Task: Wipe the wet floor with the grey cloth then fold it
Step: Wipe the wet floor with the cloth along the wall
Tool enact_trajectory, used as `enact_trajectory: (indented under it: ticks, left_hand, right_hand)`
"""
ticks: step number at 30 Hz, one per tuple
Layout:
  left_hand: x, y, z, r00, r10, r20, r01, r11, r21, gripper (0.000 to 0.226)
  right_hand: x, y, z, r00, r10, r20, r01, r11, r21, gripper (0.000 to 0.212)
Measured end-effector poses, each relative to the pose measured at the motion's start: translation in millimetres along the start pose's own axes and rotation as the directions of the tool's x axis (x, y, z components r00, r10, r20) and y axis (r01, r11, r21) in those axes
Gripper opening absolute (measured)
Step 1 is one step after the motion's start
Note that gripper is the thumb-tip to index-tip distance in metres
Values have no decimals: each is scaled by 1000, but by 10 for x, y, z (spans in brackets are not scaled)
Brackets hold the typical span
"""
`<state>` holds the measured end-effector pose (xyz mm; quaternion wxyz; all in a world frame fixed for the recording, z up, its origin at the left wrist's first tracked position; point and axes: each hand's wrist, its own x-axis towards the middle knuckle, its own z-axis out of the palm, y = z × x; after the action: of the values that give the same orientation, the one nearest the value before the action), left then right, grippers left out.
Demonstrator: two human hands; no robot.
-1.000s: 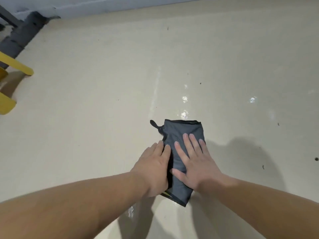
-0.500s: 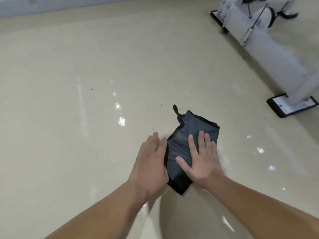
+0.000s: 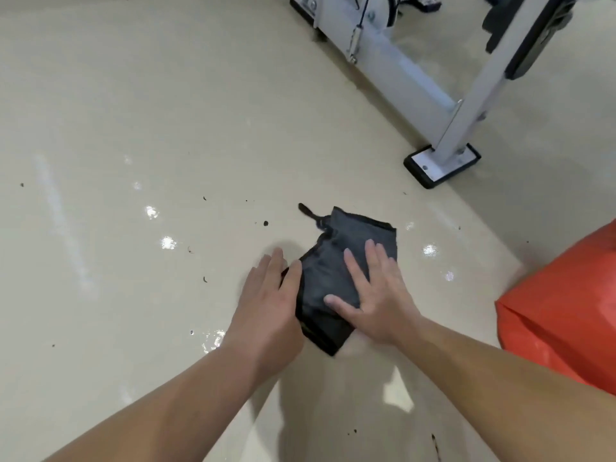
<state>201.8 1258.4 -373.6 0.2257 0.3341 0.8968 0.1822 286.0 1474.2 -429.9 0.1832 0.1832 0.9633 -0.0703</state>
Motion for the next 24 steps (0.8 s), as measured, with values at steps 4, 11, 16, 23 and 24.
enact_trajectory:
  ticks: [4,11,16,23,24]
  left_hand:
    - [90,209,102,997,79,3,-79,997,-2,87]
    - [93,205,271,986,153,64,-156,987,46,86]
    - [-35,-84,19,986,164,24,-166,969,186,77]
    - [-736,-1043,-480,985,-159,-62,165,979,122,73]
    - [-898,-1115,-578,972,-222,-75,229,968,107,67]
  right_hand:
    - [-59,581,-121,918,384,96,-389,921,29,103]
    - [-589,36,446,785,604,-138,-558,786,266,94]
    - [-646,-770,539,859,508,-56,-486,845,223,93]
    - [-56,-2231,373,989,19,-148,1,991,132,89]
    - [37,-2416,360,990,-31,-141,50,990,134,89]
